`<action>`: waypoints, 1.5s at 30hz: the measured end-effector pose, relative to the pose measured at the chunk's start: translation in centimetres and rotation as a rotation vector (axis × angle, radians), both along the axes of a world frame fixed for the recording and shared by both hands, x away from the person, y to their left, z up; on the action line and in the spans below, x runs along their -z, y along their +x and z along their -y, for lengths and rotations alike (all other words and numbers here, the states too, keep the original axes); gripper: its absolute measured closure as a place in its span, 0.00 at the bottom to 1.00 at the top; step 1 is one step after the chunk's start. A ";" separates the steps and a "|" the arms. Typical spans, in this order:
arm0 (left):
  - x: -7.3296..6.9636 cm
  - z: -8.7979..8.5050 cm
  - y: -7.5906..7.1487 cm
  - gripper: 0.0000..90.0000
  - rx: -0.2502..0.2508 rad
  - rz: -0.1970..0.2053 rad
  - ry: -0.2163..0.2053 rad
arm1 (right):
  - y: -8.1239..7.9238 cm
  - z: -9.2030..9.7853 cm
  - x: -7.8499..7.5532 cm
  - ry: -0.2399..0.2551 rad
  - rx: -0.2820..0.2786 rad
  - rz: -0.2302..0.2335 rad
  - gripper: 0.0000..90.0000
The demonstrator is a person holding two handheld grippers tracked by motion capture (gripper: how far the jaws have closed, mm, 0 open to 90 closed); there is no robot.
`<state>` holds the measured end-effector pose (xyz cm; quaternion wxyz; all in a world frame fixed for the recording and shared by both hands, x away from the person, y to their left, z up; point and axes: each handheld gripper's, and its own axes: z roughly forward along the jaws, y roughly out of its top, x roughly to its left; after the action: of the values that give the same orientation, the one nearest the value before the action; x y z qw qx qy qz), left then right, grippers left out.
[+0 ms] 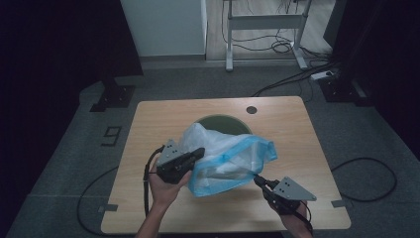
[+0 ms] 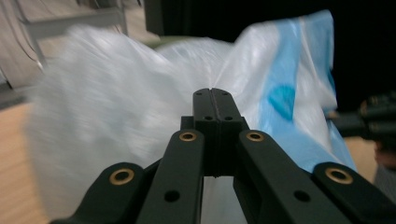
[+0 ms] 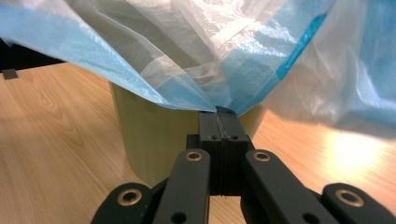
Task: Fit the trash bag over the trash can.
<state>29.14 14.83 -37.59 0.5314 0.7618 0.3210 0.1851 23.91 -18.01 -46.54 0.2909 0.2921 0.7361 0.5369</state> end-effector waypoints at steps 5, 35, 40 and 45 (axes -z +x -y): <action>-0.3 -2.6 1.0 1.00 -0.112 0.060 -0.071 | 0.3 0.3 0.3 0.001 0.014 -0.015 0.99; 2.3 -6.6 -1.2 1.00 -0.132 0.017 -0.228 | -1.5 0.8 -4.3 0.107 0.049 0.025 0.39; 2.4 -6.8 -1.0 1.00 -0.144 0.027 -0.232 | 0.6 -0.2 -5.9 0.149 0.056 -0.017 0.67; 2.9 -7.8 -1.2 1.00 -0.155 0.026 -0.246 | 2.4 -0.3 -5.5 0.125 0.068 -0.070 0.97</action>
<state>27.93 22.66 -40.49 0.6090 0.6615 0.3921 0.1944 26.28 -17.72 -41.04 0.2646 0.3531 0.7005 0.5610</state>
